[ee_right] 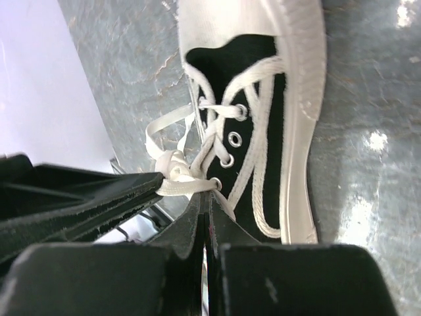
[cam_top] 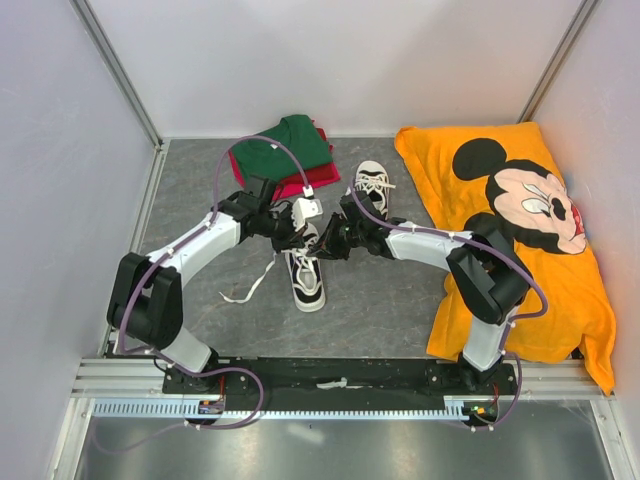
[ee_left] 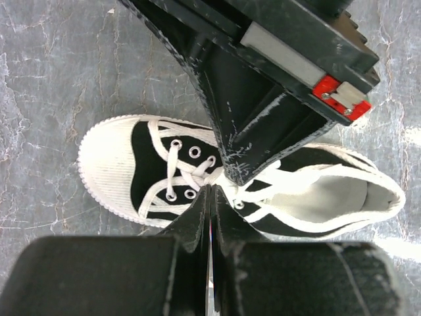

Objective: Tie the shoes

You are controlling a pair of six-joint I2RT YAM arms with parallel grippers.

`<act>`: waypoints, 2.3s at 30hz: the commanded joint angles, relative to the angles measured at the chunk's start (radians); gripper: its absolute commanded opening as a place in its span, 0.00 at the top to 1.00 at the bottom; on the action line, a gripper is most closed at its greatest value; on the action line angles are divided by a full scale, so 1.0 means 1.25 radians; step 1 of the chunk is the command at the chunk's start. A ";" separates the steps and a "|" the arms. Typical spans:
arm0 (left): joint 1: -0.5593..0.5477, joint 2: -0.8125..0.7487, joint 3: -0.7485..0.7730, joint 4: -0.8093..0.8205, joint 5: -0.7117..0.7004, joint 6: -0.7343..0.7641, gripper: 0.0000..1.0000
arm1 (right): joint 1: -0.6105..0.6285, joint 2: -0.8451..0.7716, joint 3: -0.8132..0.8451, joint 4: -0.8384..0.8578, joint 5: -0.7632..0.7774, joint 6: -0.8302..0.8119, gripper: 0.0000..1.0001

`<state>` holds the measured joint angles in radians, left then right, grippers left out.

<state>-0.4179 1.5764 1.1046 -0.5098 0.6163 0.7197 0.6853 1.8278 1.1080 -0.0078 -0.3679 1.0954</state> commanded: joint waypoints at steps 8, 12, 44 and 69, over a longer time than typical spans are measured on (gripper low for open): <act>-0.015 -0.061 -0.039 0.116 -0.082 -0.104 0.98 | 0.020 -0.033 -0.005 0.032 0.038 0.150 1.00; -0.017 -0.068 -0.038 0.140 -0.116 -0.125 0.98 | 0.024 -0.037 -0.009 0.039 0.035 0.172 1.00; -0.030 -0.119 -0.076 0.112 -0.071 -0.158 0.98 | 0.030 0.012 0.025 0.099 0.070 0.134 1.00; 0.202 0.052 0.066 0.072 0.135 -0.301 0.57 | 0.029 0.032 -0.034 0.167 0.104 -0.007 1.00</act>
<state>-0.1638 1.5642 1.1175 -0.4301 0.7448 0.3969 0.7235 1.8545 1.0550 0.2241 -0.2634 1.1156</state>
